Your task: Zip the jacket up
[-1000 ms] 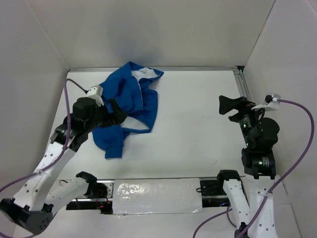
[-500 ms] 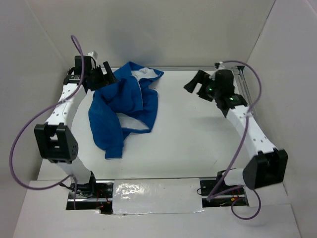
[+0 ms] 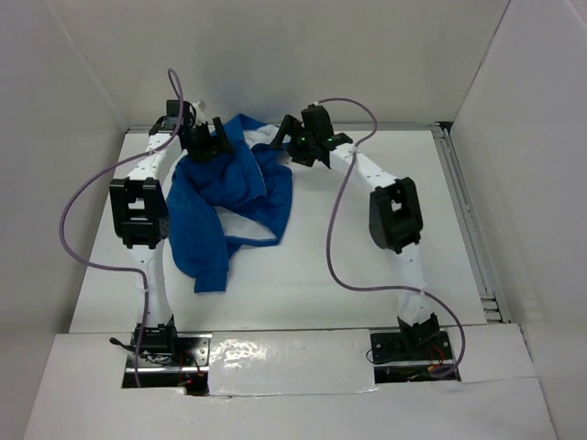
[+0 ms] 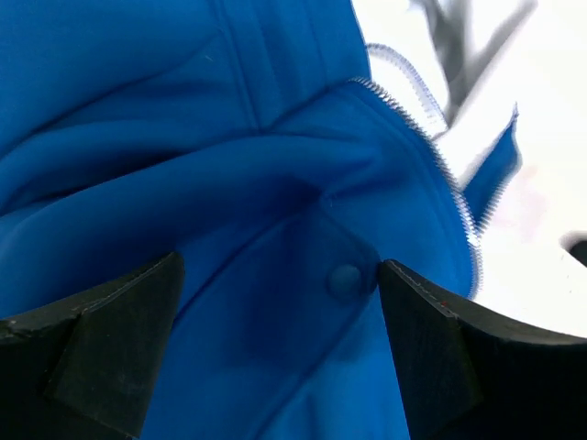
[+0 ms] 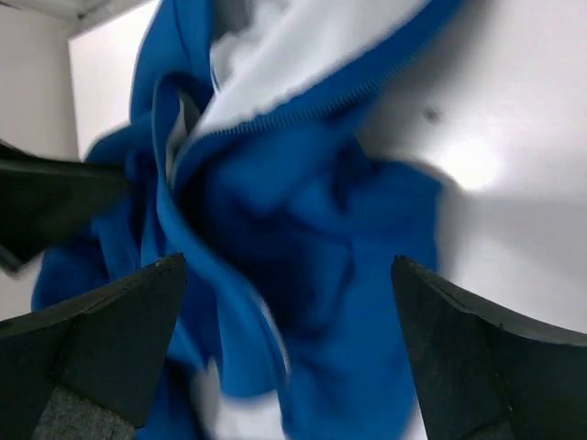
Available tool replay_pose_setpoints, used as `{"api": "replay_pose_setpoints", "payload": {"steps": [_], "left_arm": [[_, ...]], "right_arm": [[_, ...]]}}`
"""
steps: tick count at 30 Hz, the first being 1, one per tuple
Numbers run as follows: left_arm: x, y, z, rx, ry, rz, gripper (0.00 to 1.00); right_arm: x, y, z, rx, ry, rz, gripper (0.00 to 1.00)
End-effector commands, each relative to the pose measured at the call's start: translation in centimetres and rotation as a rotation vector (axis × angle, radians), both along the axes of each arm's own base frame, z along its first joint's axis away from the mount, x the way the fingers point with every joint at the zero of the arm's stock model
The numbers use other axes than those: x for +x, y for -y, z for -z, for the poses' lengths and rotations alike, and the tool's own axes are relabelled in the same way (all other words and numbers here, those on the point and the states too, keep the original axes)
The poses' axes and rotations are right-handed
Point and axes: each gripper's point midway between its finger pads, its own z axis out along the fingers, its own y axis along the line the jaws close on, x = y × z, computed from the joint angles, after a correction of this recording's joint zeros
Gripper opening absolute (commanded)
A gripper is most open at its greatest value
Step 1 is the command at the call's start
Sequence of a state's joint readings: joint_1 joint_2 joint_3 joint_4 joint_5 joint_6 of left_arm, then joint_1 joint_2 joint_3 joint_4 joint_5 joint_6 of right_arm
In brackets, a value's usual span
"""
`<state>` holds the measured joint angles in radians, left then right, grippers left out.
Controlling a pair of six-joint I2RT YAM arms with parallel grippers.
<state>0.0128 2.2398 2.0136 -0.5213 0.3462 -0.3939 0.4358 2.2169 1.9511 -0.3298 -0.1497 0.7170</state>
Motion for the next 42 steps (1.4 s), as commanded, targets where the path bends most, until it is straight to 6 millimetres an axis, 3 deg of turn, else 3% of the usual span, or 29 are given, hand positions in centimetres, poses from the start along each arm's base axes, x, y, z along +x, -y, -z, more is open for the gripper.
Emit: {"api": "replay_pose_setpoints", "payload": {"steps": [1, 4, 5, 6, 7, 8, 9, 11, 12, 14, 15, 16, 17, 18, 19, 20, 21, 23, 25, 27, 29, 30, 33, 36, 38, 39, 40, 41, 42], "left_arm": [[0.3, 3.4, 1.3, -0.049, 0.006, 0.123, 0.99], [0.2, 4.3, 3.7, -0.056, -0.013, 0.157, 0.96], [0.3, 4.5, 4.1, -0.057, -0.012, 0.168, 0.85], [0.2, 4.6, 4.9, -0.057, -0.023, 0.179, 0.71], [0.0, 5.0, 5.1, -0.074, -0.026, 0.197, 0.3], [-0.2, 5.1, 5.3, -0.082, -0.031, 0.209, 0.05], [-0.4, 5.2, 5.2, -0.086, -0.038, 0.207, 0.0], [-2.2, 5.6, 6.2, -0.098, -0.07, 0.235, 0.0], [-2.5, 6.1, 4.7, -0.088, -0.029, 0.247, 0.0], [-6.0, 6.5, 7.4, -0.079, -0.1, 0.244, 0.0], [-6.7, 7.6, 5.4, -0.084, -0.045, 0.26, 0.0], [-9.9, 8.0, 8.0, -0.095, -0.118, 0.265, 0.0], [-11.5, 8.8, 8.2, -0.122, -0.13, 0.284, 0.0], [-12.4, 10.2, 6.3, -0.13, -0.074, 0.313, 0.0], [-15.3, 10.6, 8.2, -0.141, -0.136, 0.326, 0.0], [-16.7, 12.0, 6.8, -0.141, -0.112, 0.357, 0.0], [-19.1, 12.2, 8.0, -0.129, -0.158, 0.359, 0.0], [-21.3, 13.7, 6.0, -0.115, -0.129, 0.375, 0.0], [-23.5, 13.5, 6.2, -0.077, -0.156, 0.347, 0.0], [-24.6, 13.6, 4.3, -0.076, -0.129, 0.32, 0.0], [-24.9, 13.3, 2.1, -0.088, -0.11, 0.284, 0.27], [-24.3, 13.0, 0.9, -0.076, -0.082, 0.263, 0.5], [-23.3, 12.9, -2.4, -0.056, -0.015, 0.245, 0.99], [-20.7, 13.2, -5.0, -0.038, 0.051, 0.237, 0.99], [-18.7, 13.6, -3.8, 0.005, 0.001, 0.225, 0.99], [-17.2, 14.2, -5.8, 0.01, 0.033, 0.232, 0.99], [-16.3, 14.6, -5.3, 0.03, 0.026, 0.246, 0.99], [-15.3, 15.3, -2.6, 0.061, -0.032, 0.258, 0.99], [-13.9, 15.8, -3.6, 0.073, -0.017, 0.262, 0.99]], "right_arm": [[2.7, -3.0, -1.0, 0.114, 0.009, 0.047, 1.0], [5.0, -4.2, 0.1, 0.193, 0.002, 0.13, 1.0], [5.8, -4.1, 0.3, 0.204, 0.013, 0.169, 1.0], [6.7, -4.2, 1.2, 0.217, 0.008, 0.194, 1.0], [7.2, -4.6, 0.9, 0.261, 0.004, 0.207, 1.0], [7.5, -5.0, 1.1, 0.285, 0.003, 0.203, 1.0], [8.2, -5.5, 1.5, 0.308, 0.007, 0.2, 1.0], [8.6, -5.9, 1.5, 0.345, 0.004, 0.201, 1.0], [8.5, -5.9, 2.0, 0.344, -0.006, 0.204, 0.98], [8.2, -5.5, 2.3, 0.332, -0.013, 0.226, 0.97], [7.2, -4.7, 2.9, 0.308, -0.031, 0.245, 0.97], [6.9, -4.4, 2.7, 0.304, -0.016, 0.252, 0.97], [6.2, -3.9, 0.4, 0.309, 0.017, 0.258, 0.97], [5.2, -2.9, 2.7, 0.256, -0.016, 0.278, 0.97], [4.6, -2.2, 3.0, 0.221, -0.027, 0.295, 0.97], [3.6, -1.4, 2.5, 0.193, -0.037, 0.302, 0.97], [3.0, -0.7, 2.9, 0.149, -0.041, 0.307, 0.97], [0.5, 0.6, 4.0, 0.074, -0.082, 0.295, 0.97], [-1.5, 2.2, 5.5, 0.001, -0.122, 0.31, 0.97], [-4.5, 4.2, 6.3, -0.036, -0.149, 0.319, 0.86], [-7.7, 6.6, 6.9, -0.053, -0.152, 0.341, 0.66], [-8.4, 7.3, 6.5, -0.059, -0.136, 0.352, 0.6], [-11.3, 10.8, 6.1, -0.14, -0.108, 0.405, 0.43], [-12.7, 12.3, 6.3, -0.207, -0.084, 0.355, 0.25], [-13.0, 12.1, 6.5, -0.221, -0.076, 0.294, 0.19], [-13.0, 12.2, 6.4, -0.221, -0.071, 0.29, 0.16], [-13.0, 12.1, 6.3, -0.217, -0.06, 0.285, 0.16], [-12.9, 11.9, 6.1, -0.223, -0.043, 0.257, 0.15], [-12.9, 11.5, 5.8, -0.206, -0.036, 0.236, 0.14]]}}
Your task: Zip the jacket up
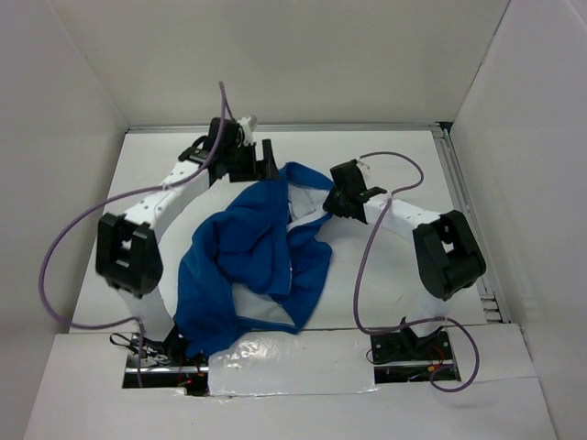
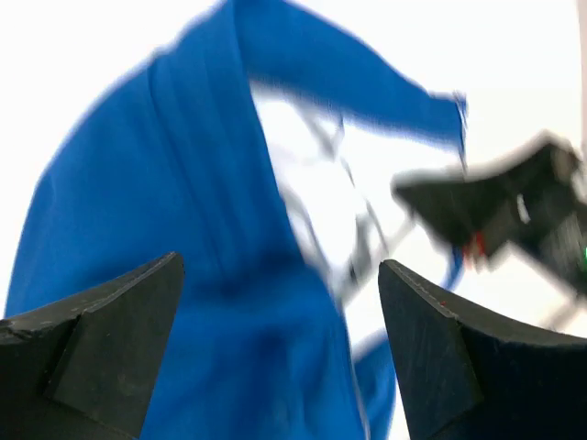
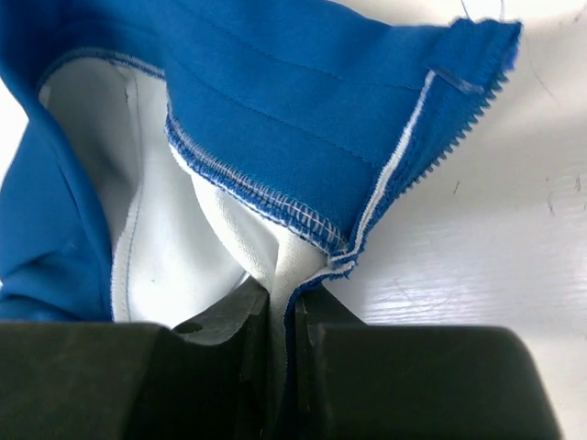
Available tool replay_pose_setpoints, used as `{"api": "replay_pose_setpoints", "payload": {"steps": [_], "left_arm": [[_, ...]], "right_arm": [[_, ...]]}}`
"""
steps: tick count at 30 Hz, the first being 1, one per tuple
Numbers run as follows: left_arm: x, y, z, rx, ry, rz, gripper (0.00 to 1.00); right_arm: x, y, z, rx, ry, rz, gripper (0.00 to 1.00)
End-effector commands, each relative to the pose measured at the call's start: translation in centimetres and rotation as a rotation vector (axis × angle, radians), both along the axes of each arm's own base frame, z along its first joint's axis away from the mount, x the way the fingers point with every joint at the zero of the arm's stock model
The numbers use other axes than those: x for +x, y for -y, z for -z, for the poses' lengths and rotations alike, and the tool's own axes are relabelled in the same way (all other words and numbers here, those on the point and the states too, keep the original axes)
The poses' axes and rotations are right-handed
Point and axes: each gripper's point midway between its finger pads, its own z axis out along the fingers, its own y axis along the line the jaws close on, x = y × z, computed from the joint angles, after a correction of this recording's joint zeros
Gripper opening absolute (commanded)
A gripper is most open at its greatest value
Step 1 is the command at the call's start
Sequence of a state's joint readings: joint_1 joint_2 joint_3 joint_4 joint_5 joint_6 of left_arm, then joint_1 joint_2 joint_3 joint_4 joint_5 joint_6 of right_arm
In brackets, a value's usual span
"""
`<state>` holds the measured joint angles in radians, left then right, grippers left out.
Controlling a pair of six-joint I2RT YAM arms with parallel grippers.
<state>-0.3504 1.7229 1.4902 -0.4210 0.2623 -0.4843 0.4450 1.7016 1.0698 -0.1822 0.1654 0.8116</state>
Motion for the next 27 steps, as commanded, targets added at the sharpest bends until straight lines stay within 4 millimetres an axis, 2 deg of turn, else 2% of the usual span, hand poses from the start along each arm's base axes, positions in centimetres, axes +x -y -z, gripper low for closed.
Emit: {"api": "replay_pose_setpoints", "payload": {"steps": [1, 2, 3, 4, 5, 6, 7, 9, 12, 14, 15, 16, 17, 18, 19, 20, 21, 22, 23, 24, 25, 26, 27], "left_arm": [[2.3, 0.7, 5.7, 0.154, -0.114, 0.015, 0.99], [3.8, 1.3, 4.8, 0.163, -0.084, 0.017, 0.99], [3.8, 1.2, 5.8, 0.205, -0.118, 0.019, 0.99], [4.0, 1.7, 8.2, 0.249, -0.152, 0.028, 0.99], [5.2, 1.9, 7.8, 0.274, -0.119, 0.013, 0.99], [5.6, 2.2, 8.3, 0.287, -0.115, 0.016, 0.99], [5.8, 2.4, 9.6, 0.303, -0.137, 0.024, 0.99], [6.6, 2.5, 9.8, 0.309, -0.135, -0.002, 0.99], [7.2, 2.3, 11.9, 0.33, -0.174, -0.039, 0.99], [7.5, 2.5, 12.4, 0.329, -0.186, -0.043, 0.99], [7.6, 2.6, 12.8, 0.329, -0.195, -0.045, 0.99], [7.5, 2.7, 14.0, 0.339, -0.213, -0.04, 0.99], [7.6, 2.8, 14.2, 0.343, -0.218, -0.037, 0.95], [7.4, 2.8, 15.1, 0.351, -0.238, -0.035, 0.81], [7.8, 2.1, 15.0, 0.377, -0.228, -0.062, 0.61], [7.5, 1.9, 15.0, 0.382, -0.247, -0.08, 0.16], [7.7, 1.5, 14.1, 0.391, -0.239, -0.107, 0.0], [8.0, 1.3, 12.8, 0.387, -0.22, -0.124, 0.0], [7.9, 1.0, 11.6, 0.389, -0.205, -0.141, 0.0], [8.2, 0.7, 8.2, 0.371, -0.139, -0.16, 0.0], [7.7, 0.4, 7.0, 0.366, -0.122, -0.164, 0.0], [7.5, 0.2, 5.0, 0.347, -0.08, -0.17, 0.0], [6.5, -0.2, 0.9, 0.315, -0.017, -0.182, 0.0]], "right_arm": [[1.2, -0.4, -2.7, 0.006, 0.115, -0.079, 0.15], [1.4, -0.6, -3.1, 0.001, 0.131, -0.113, 0.14], [1.5, -0.8, -3.4, 0.006, 0.143, -0.13, 0.14], [1.8, -1.1, -4.1, 0.011, 0.164, -0.148, 0.14], [1.7, -1.4, -4.4, 0.0, 0.177, -0.182, 0.13], [1.8, -1.4, -4.8, -0.002, 0.191, -0.192, 0.13], [1.9, -1.7, -5.5, -0.008, 0.212, -0.21, 0.13], [1.7, -1.8, -5.9, -0.018, 0.226, -0.224, 0.12], [0.7, -1.7, -7.2, -0.049, 0.276, -0.263, 0.12], [-0.2, -2.1, -7.9, -0.089, 0.31, -0.313, 0.12], [-0.6, -2.1, -9.0, -0.098, 0.34, -0.318, 0.12], [-0.9, -1.6, -9.0, -0.142, 0.353, -0.324, 0.12], [-1.5, -1.6, -9.6, -0.162, 0.363, -0.319, 0.12], [-1.5, -1.1, -9.7, -0.182, 0.361, -0.293, 0.12], [-1.4, -0.4, -10.0, -0.204, 0.366, -0.261, 0.12], [-1.6, 0.2, -9.9, -0.22, 0.351, -0.242, 0.11], [-1.5, 0.6, -10.6, -0.223, 0.365, -0.223, 0.1], [-1.5, 1.0, -11.0, -0.242, 0.372, -0.211, 0.1], [-1.7, 1.3, -12.3, -0.244, 0.394, -0.198, 0.08], [-1.7, 1.5, -13.1, -0.251, 0.407, -0.189, 0.07], [-1.8, 1.7, -14.1, -0.257, 0.424, -0.177, 0.06], [-2.1, 2.8, -16.6, -0.274, 0.467, -0.124, 0.03], [-2.5, 3.1, -18.1, -0.294, 0.494, -0.116, 0.0]]}}
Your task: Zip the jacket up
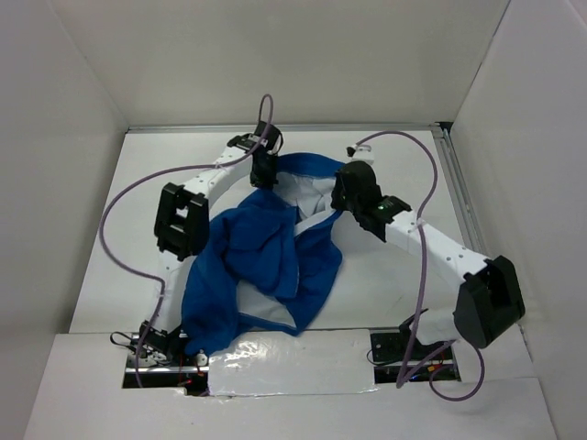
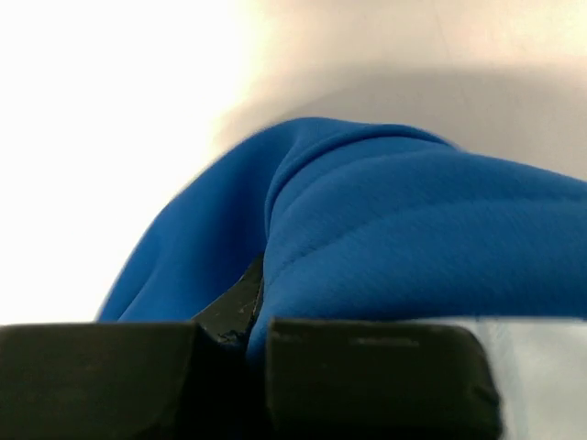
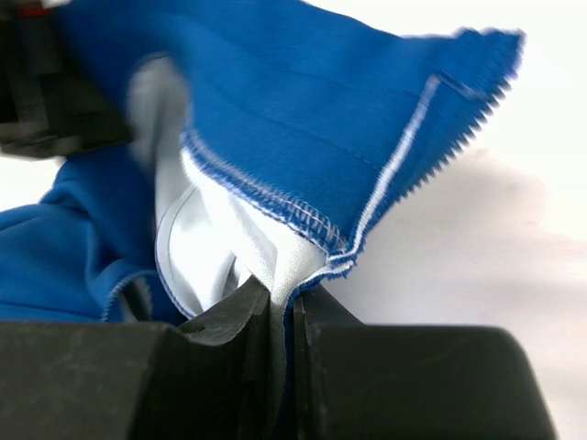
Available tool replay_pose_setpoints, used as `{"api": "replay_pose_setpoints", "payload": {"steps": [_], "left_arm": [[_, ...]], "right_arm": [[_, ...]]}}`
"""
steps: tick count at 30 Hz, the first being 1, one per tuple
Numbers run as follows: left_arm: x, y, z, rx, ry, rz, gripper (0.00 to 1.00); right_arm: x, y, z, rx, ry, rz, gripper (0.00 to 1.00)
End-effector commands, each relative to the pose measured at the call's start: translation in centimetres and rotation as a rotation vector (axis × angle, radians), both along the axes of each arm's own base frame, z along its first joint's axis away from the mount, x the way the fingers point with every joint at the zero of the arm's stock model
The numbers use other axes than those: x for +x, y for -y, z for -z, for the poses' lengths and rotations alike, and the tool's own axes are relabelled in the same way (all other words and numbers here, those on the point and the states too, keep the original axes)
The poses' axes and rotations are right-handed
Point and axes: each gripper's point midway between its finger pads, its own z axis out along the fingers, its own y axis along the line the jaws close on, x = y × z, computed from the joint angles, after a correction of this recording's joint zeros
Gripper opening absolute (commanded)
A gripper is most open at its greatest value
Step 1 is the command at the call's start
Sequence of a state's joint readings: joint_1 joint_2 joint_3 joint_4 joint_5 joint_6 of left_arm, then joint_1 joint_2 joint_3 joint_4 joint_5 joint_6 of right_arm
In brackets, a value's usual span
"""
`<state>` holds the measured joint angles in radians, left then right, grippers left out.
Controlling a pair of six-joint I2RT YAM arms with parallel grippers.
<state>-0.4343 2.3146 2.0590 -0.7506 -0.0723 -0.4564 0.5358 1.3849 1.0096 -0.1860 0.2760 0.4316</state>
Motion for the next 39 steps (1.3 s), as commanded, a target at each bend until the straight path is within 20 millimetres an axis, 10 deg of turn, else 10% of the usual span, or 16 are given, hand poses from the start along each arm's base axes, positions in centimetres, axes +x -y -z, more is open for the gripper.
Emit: {"api": "replay_pose_setpoints", "payload": {"steps": [1, 4, 7, 11, 18, 22, 27, 32, 35, 39], "left_arm": [[-1.0, -1.7, -13.6, -0.07, 0.244, -0.051, 0.0], [-6.3, -2.3, -26.1, -0.182, 0.495, 0.02, 0.0], [-10.5, -1.4, -33.1, -0.256, 0.702, 0.171, 0.0], [-21.2, -2.3, -46.4, -0.449, 1.034, 0.349, 0.0], [-32.4, -5.3, -56.7, -0.621, 1.305, 0.558, 0.0], [-35.3, -6.5, -60.1, -0.678, 1.416, 0.595, 0.0], [-32.3, -5.9, -61.3, -0.641, 1.455, 0.526, 0.0], [-19.1, -1.9, -56.3, -0.433, 1.337, 0.323, 0.0], [-6.6, -0.5, -45.0, -0.379, 1.004, 0.25, 0.0], [3.5, -1.9, -31.8, -0.382, 0.705, 0.216, 0.2]], "right_arm": [[-0.2, 2.8, -9.5, -0.021, 0.222, 0.117, 0.0], [-3.4, 4.2, -17.7, -0.011, 0.377, 0.108, 0.0], [-8.0, 3.2, -25.2, 0.038, 0.544, -0.058, 0.0], [-15.1, 2.4, -34.5, 0.158, 0.763, -0.308, 0.0], [-24.0, 5.5, -46.5, 0.309, 0.99, -0.499, 0.0], [-24.9, 7.1, -49.8, 0.362, 1.053, -0.453, 0.0], [-20.6, 7.3, -49.6, 0.317, 0.989, -0.268, 0.0], [-9.7, 5.2, -41.4, 0.093, 0.76, -0.009, 0.0], [-2.0, 3.4, -33.6, 0.073, 0.566, -0.06, 0.0], [6.5, 0.7, -20.8, 0.126, 0.276, -0.164, 0.05]]}}
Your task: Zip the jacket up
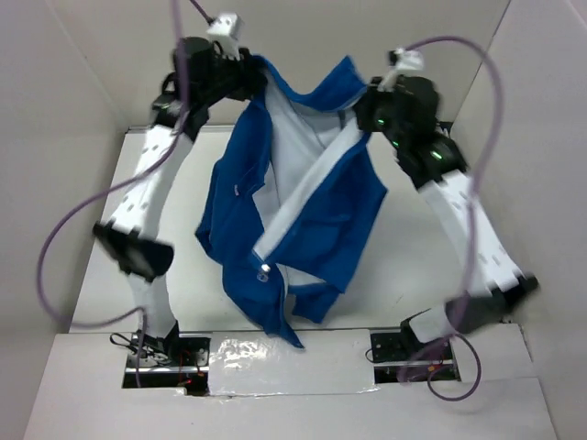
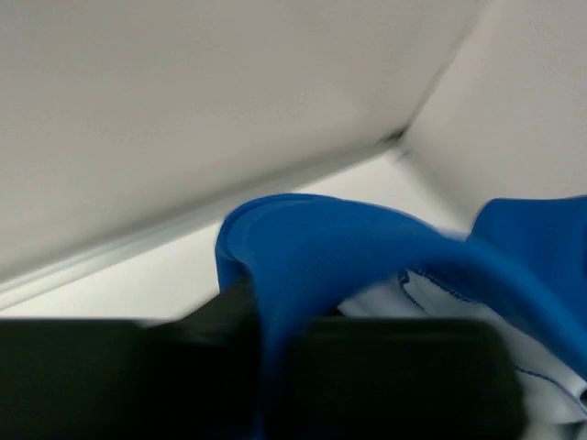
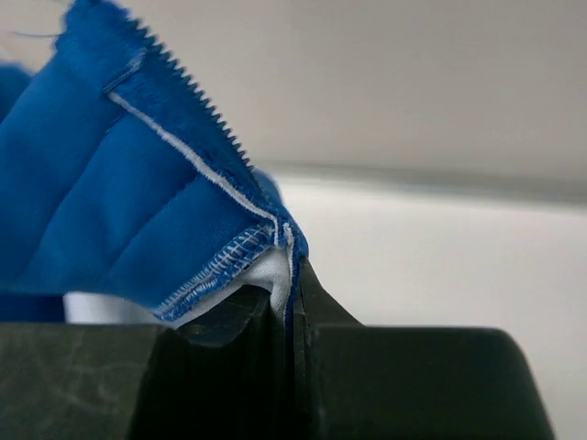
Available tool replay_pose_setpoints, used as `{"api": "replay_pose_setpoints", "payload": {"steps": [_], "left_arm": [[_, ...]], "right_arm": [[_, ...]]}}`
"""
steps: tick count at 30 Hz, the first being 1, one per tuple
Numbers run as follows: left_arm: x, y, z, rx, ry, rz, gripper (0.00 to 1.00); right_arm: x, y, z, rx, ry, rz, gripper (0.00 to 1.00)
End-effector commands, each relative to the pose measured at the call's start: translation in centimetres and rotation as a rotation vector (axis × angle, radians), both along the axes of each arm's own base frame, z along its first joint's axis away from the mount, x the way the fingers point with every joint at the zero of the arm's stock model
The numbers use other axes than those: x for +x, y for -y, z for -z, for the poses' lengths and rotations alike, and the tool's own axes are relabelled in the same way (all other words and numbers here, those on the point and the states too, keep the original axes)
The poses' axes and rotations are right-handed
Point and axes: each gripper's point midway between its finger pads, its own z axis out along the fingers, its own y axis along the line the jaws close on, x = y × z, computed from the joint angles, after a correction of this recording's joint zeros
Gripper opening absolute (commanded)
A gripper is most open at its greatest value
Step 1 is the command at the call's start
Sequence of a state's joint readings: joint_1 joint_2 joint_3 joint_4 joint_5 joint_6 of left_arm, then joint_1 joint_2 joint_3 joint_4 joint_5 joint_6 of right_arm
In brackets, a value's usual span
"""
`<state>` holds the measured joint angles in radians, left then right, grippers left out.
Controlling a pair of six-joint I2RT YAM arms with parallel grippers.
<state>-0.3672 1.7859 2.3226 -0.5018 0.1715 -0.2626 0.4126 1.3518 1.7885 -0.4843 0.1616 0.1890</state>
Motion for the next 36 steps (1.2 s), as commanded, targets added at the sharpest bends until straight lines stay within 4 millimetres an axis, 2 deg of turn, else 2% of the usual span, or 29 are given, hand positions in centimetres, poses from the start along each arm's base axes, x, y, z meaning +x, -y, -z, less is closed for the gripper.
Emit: {"api": "replay_pose_setpoints", "payload": {"steps": [1, 2, 3, 4, 5, 6, 7, 8, 10, 11, 12, 13, 14, 15, 16, 17, 18, 19, 20, 21, 22, 23, 25, 26, 27, 28, 31, 34, 36], "left_arm": [[8.0, -0.1, 14.0, 0.034, -0.305, 0.017, 0.51], [10.4, 0.3, 17.9, 0.057, -0.341, 0.028, 0.71], [11.3, 0.5, 18.9, 0.065, -0.34, 0.037, 0.99], [12.1, 0.4, 19.8, 0.057, -0.36, 0.025, 0.99], [13.1, -0.4, 22.0, 0.052, -0.411, 0.014, 0.99], [12.9, -0.1, 21.0, 0.019, -0.405, 0.07, 0.99], [13.0, -1.0, 19.8, -0.009, -0.385, 0.081, 0.99], [12.6, -1.3, 20.3, -0.019, -0.403, 0.091, 0.99], [11.8, -2.2, 19.2, -0.034, -0.384, 0.085, 0.99], [10.5, -2.8, 16.5, -0.037, -0.336, 0.078, 0.99], [9.8, -3.3, 17.9, -0.03, -0.376, 0.064, 0.99], [8.2, -3.8, 15.7, -0.035, -0.354, 0.041, 0.99], [6.9, -4.2, 17.4, -0.032, -0.415, 0.021, 0.99], [5.5, -4.3, 18.2, -0.035, -0.464, 0.01, 0.99], [4.1, -4.6, 18.6, -0.037, -0.493, 0.0, 0.99], [1.0, -4.8, 20.4, -0.033, -0.558, -0.01, 0.99], [-0.7, -4.8, 21.8, -0.052, -0.617, -0.023, 0.99], [-4.6, -4.7, 24.5, -0.051, -0.689, -0.027, 0.99], [-6.6, -4.6, 25.4, -0.065, -0.715, -0.026, 0.99], [-8.1, -4.0, 26.2, -0.104, -0.732, -0.019, 0.99], [-11.0, -2.8, 25.2, -0.116, -0.691, 0.036, 0.99], [-14.0, -2.4, 29.6, -0.104, -0.785, 0.06, 0.99], [-18.4, -0.9, 32.0, -0.122, -0.814, 0.142, 0.99], [-20.0, -0.1, 32.3, -0.148, -0.848, 0.193, 0.99], [-21.0, 0.2, 32.5, -0.155, -0.846, 0.225, 0.99], [-22.0, 0.5, 33.9, -0.15, -0.865, 0.252, 0.99], [-23.0, 0.2, 36.4, -0.13, -0.953, 0.235, 0.99], [-22.5, -0.6, 39.2, -0.126, -1.035, 0.169, 0.99], [-21.5, -1.6, 40.6, -0.155, -1.08, 0.144, 0.99]], "right_arm": [[8.1, -4.5, 14.8, 0.041, -0.334, -0.15, 0.08], [9.7, -4.3, 16.1, 0.058, -0.372, -0.133, 0.1], [11.2, -4.5, 18.2, 0.078, -0.433, -0.13, 0.12], [13.5, -4.8, 23.1, 0.072, -0.544, -0.121, 0.13], [14.4, -5.1, 21.6, 0.102, -0.558, -0.133, 0.26], [15.5, -4.5, 22.6, 0.118, -0.593, -0.123, 0.43], [16.3, -4.7, 23.1, 0.144, -0.625, -0.138, 0.57], [16.4, -4.5, 23.2, 0.156, -0.63, -0.145, 0.99], [15.4, -4.7, 22.9, 0.172, -0.606, -0.161, 1.0], [14.8, -4.8, 22.9, 0.177, -0.601, -0.168, 1.0], [13.8, -5.3, 22.6, 0.178, -0.591, -0.178, 1.0], [12.0, -5.1, 22.8, 0.18, -0.593, -0.177, 1.0], [10.9, -5.1, 23.2, 0.173, -0.602, -0.167, 1.0], [8.3, -5.5, 24.2, 0.161, -0.633, -0.173, 1.0], [7.2, -5.7, 24.8, 0.156, -0.641, -0.168, 1.0], [5.8, -5.7, 25.9, 0.156, -0.673, -0.156, 1.0], [3.0, -6.0, 28.0, 0.144, -0.72, -0.148, 1.0], [2.0, -6.3, 28.6, 0.172, -0.738, -0.141, 1.0], [0.8, -6.9, 29.7, 0.179, -0.758, -0.16, 1.0], [-1.8, -7.5, 31.6, 0.189, -0.818, -0.208, 1.0], [-2.8, -9.0, 31.9, 0.21, -0.829, -0.255, 1.0], [-4.0, -9.8, 32.7, 0.213, -0.858, -0.291, 1.0], [-6.5, -12.0, 34.5, 0.212, -0.937, -0.363, 1.0], [-7.1, -12.5, 35.7, 0.2, -0.968, -0.366, 1.0], [-7.4, -12.7, 36.6, 0.186, -0.982, -0.354, 1.0], [-8.0, -13.2, 37.3, 0.185, -1.009, -0.348, 1.0], [-8.9, -12.6, 40.1, 0.187, -1.082, -0.294, 1.0], [-9.9, -10.3, 42.8, 0.19, -1.15, -0.197, 0.99], [-10.7, -8.2, 44.1, 0.205, -1.193, -0.128, 0.96]]}}
